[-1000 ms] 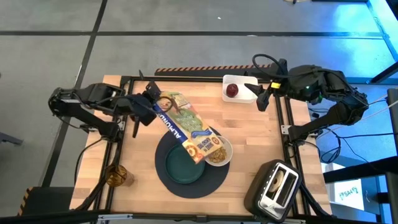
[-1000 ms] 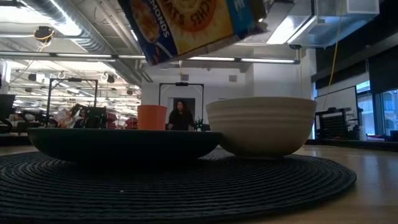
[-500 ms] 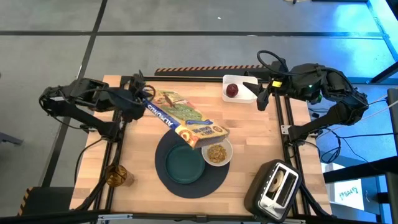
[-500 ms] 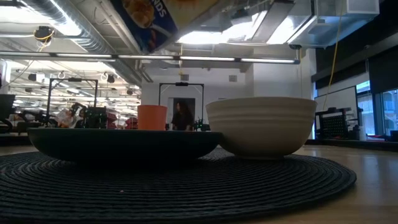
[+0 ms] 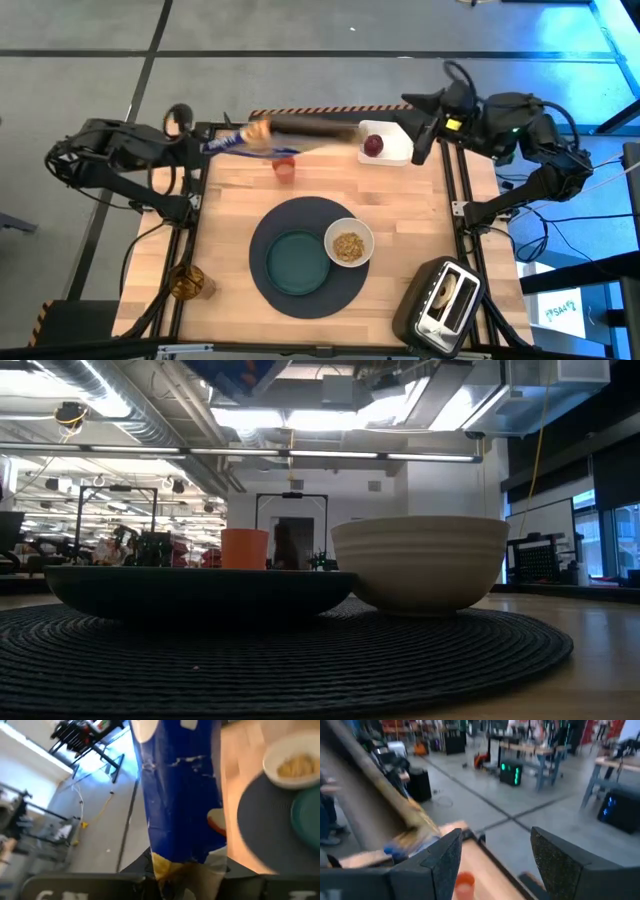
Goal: Arrange a breakfast setting
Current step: Pour the cereal into the bowl
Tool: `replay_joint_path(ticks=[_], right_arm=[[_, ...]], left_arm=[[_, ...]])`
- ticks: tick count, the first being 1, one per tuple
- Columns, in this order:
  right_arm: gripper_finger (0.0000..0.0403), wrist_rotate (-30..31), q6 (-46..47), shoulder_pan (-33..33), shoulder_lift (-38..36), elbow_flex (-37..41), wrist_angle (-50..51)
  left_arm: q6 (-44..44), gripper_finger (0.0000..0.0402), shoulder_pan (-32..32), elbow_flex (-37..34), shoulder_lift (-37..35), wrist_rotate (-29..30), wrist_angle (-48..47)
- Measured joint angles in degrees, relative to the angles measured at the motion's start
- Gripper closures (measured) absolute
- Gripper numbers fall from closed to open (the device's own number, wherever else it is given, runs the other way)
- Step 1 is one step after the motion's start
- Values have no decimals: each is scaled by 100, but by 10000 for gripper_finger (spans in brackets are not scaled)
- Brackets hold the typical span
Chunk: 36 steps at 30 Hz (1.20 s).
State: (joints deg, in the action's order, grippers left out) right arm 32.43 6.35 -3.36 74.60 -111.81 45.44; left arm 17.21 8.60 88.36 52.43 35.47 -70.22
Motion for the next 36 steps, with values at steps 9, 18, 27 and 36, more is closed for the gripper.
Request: replay_joint_path(ticks=[9, 18, 27, 36], right_arm=[[175, -523, -193, 0, -278, -7, -844], [173, -1144, -59, 43, 396, 7, -1014], [90, -2647, 222, 545, 938, 0, -1973], [105, -3184, 157, 691, 1551, -3, -2121]], left_arm=[[-1259, 344, 0, -1674, -1251, 286, 2073], [-1038, 344, 0, -4167, -1875, -512, 6109], [-1069, 345, 2, -5352, -1460, -1093, 8374], [-913, 344, 0, -5355, -1043, -1264, 8380]])
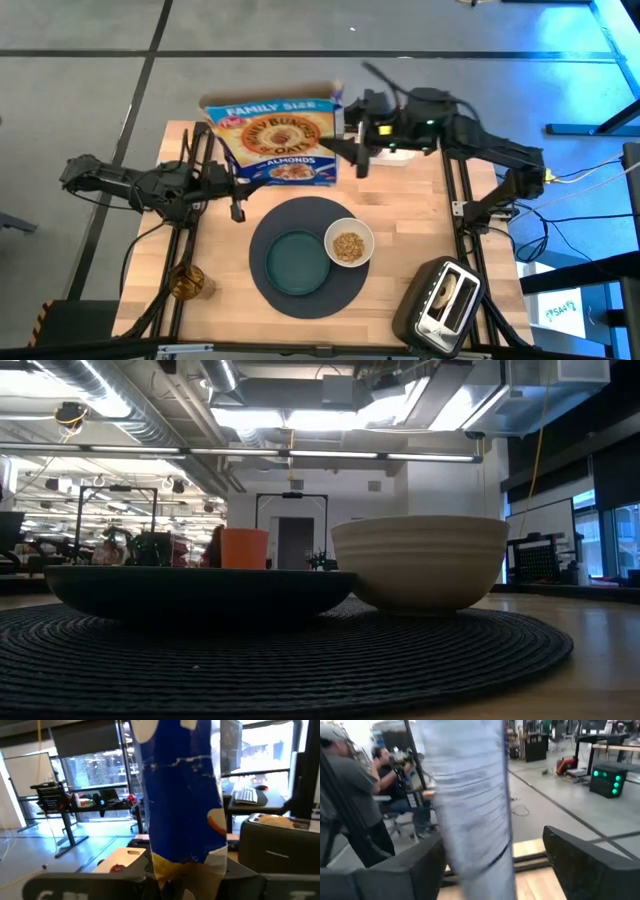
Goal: Arrange a breakfast setting
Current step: Pour the cereal into the bowl
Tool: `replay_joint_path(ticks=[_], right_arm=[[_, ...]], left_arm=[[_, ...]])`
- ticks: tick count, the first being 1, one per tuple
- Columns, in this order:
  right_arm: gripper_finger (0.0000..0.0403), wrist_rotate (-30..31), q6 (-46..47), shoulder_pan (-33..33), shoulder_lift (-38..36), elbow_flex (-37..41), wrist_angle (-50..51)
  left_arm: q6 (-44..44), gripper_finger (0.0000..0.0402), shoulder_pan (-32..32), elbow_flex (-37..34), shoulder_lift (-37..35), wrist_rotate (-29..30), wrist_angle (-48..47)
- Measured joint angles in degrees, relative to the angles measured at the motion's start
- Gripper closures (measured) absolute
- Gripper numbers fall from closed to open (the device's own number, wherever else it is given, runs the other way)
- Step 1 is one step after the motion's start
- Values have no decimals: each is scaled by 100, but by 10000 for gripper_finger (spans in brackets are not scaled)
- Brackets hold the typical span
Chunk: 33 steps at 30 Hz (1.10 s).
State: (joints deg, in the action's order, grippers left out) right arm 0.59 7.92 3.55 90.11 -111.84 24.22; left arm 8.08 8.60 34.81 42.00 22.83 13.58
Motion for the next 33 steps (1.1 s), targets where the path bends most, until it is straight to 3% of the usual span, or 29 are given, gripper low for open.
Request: replay_joint_path(ticks=[3, 5, 7, 9, 20, 24, 29, 33], right_arm=[[159, -129, -35, 0, 97, 1, 87], [229, -364, -78, 5, 123, 1, 291], [329, -582, -123, 67, 146, 1, 489], [379, -776, -206, 76, 147, 1, 636], [402, -560, -541, 56, 176, 18, 1452], [402, -653, -593, 61, 148, 5, 1472], [403, -834, -728, 61, 278, 8, 1504], [403, -920, -867, 63, 341, 8, 1495]], left_arm=[[-51, 343, 0, 0, 81, -35, 2], [-189, 343, 0, 0, 80, -52, -1], [-452, 338, 6, 0, 76, -54, 40], [-628, 329, 4, 45, 80, 3, -5], [-391, 228, -2, 466, -83, 422, -32], [-340, 211, -30, 773, -132, 370, -12], [-279, 235, -223, 1237, 176, 180, -156], [-299, 301, -316, 1619, 522, -227, -471]])
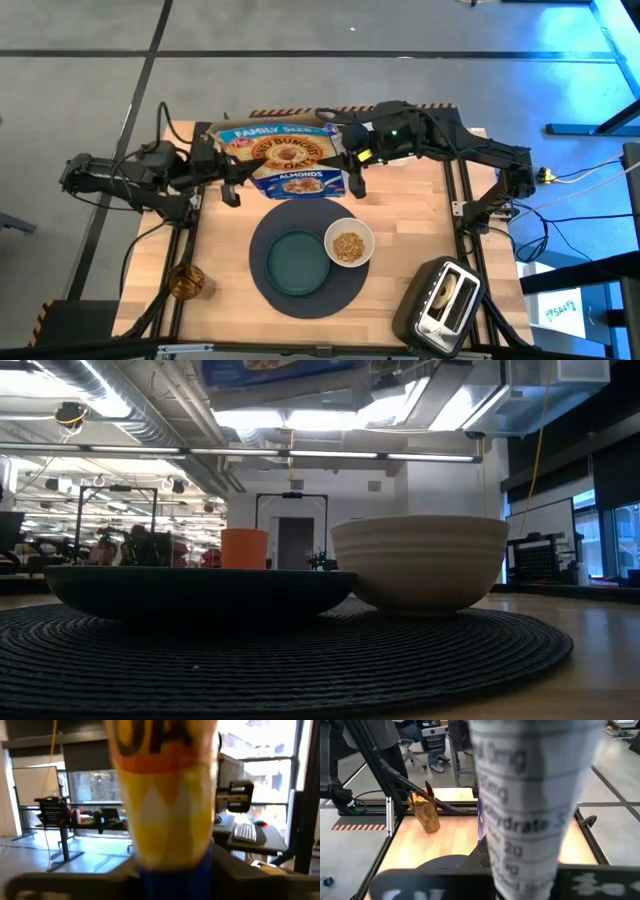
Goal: Arrange a breakfast setting
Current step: Pour the cereal into the bowl
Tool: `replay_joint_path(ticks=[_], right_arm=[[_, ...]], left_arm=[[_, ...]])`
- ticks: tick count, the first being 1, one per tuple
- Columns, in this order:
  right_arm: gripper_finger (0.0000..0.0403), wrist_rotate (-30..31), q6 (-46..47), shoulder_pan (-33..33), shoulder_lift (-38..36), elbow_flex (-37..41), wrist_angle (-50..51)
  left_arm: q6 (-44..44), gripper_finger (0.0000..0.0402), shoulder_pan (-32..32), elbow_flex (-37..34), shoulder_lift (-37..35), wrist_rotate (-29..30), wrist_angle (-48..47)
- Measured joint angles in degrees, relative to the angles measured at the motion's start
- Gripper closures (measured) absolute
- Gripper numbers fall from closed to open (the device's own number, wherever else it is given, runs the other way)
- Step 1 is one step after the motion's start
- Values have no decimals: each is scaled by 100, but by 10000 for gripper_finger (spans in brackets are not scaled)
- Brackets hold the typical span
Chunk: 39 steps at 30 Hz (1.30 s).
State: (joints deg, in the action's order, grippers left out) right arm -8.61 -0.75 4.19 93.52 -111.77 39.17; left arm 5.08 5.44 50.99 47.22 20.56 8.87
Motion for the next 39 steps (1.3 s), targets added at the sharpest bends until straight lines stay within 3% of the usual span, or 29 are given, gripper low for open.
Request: replay_joint_path(ticks=[4, 12, 16, 19, 27, 30, 39], right_arm=[[392, 266, 43, 0, 41, -2, -102], [283, 1654, 347, 4, -253, -7, 167], [236, 1957, 392, -13, -442, -15, 483], [218, 2026, 497, -12, -442, -9, 606], [212, 2087, 504, -4, -413, 2, 706], [212, 2072, 502, -4, -401, 13, 742], [212, 2062, 476, -4, -401, 13, 822]], left_arm=[[81, 388, -119, 95, 125, -42, -143], [434, 399, -400, -139, -460, 1789, -779], [634, 400, -621, -640, -1009, 2913, -662], [615, 400, -863, -1264, -1457, 3431, -674], [-524, 401, -1432, -3003, -2141, 3506, -366], [-774, 401, -1608, -3395, -2153, 3914, -342], [-1351, 401, -2164, -4084, -2138, 3743, -128]])
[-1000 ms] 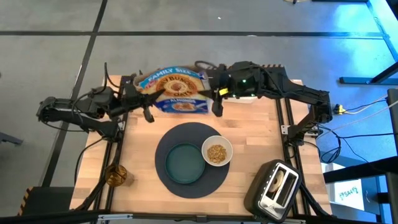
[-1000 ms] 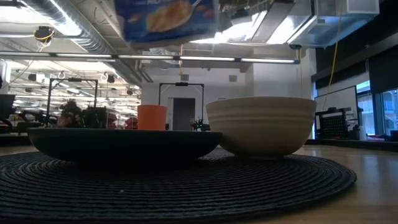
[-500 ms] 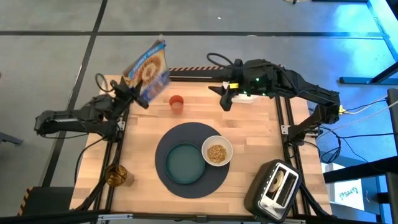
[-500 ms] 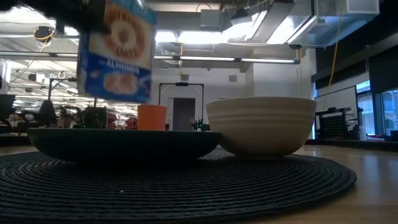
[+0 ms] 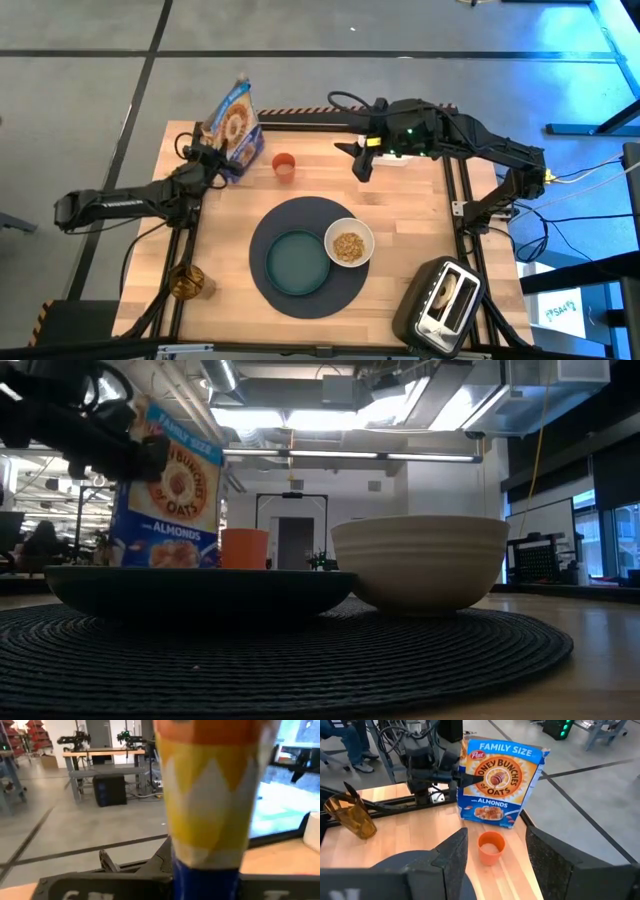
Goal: Arrange a breakfast setting
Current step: Pour the cereal into the bowl
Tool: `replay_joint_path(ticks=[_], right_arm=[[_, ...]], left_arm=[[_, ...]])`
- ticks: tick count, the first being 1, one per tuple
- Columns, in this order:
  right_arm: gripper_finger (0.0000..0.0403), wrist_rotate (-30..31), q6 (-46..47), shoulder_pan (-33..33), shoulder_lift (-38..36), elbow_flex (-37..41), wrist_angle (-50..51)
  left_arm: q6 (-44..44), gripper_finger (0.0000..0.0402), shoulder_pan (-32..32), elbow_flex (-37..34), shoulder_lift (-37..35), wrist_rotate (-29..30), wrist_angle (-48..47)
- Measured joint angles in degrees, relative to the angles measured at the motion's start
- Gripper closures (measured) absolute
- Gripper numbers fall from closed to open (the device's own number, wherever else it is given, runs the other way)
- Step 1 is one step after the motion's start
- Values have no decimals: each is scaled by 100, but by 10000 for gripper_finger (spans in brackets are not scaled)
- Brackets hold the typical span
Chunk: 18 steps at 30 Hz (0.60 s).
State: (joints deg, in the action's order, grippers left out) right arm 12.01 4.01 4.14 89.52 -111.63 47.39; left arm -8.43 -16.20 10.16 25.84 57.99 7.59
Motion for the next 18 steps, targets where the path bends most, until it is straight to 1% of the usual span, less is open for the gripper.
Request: replay_joint_path(ticks=[4, 7, 14, 18], right_arm=[[212, 37, 7, 0, 0, 0, 170], [212, 75, 42, 0, 0, 0, 281], [212, 196, 361, 0, 0, 0, 573], [212, 238, 411, 0, 0, 0, 745]], left_arm=[[-174, 400, -235, -106, -3, -261, 17], [-172, 388, -376, -112, -3, -396, -16], [325, 323, -495, -121, 3, -988, -89], [497, 279, -490, 13, 3, -1086, -102]])
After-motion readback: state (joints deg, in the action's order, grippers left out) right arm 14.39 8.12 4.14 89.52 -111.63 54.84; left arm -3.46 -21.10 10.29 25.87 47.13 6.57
